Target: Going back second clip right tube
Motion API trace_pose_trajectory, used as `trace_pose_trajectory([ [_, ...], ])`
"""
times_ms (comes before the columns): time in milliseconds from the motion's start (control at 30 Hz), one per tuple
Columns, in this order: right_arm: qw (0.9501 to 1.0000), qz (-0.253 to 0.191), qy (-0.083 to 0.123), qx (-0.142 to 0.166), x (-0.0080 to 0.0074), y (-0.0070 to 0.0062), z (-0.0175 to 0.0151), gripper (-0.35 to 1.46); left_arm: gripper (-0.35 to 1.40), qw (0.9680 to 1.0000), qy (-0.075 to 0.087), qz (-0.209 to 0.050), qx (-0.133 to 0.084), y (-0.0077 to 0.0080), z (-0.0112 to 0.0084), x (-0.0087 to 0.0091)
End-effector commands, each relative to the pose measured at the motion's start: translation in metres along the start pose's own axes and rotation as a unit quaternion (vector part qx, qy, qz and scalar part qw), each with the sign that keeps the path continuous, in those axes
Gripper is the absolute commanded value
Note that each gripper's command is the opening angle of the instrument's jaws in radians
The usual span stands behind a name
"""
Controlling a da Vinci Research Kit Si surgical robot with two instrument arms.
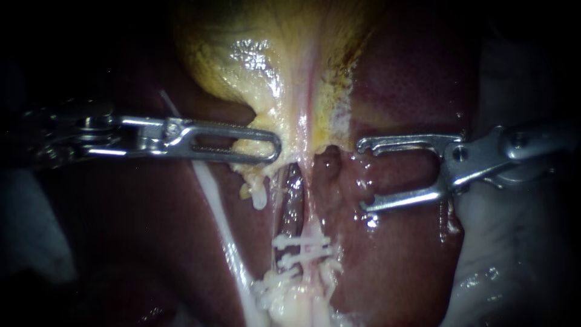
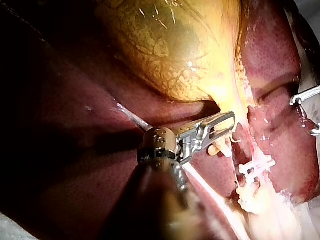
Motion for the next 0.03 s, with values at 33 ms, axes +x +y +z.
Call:
trace_pose_trajectory([
  [33, 1.0000, 0.000, 0.000, 0.000, 0.0001, 0.0000, 0.0000, 0.50, -0.35, 1.0000, 0.000, 0.000, 0.000, 0.0000, 0.0000, 0.0000],
])
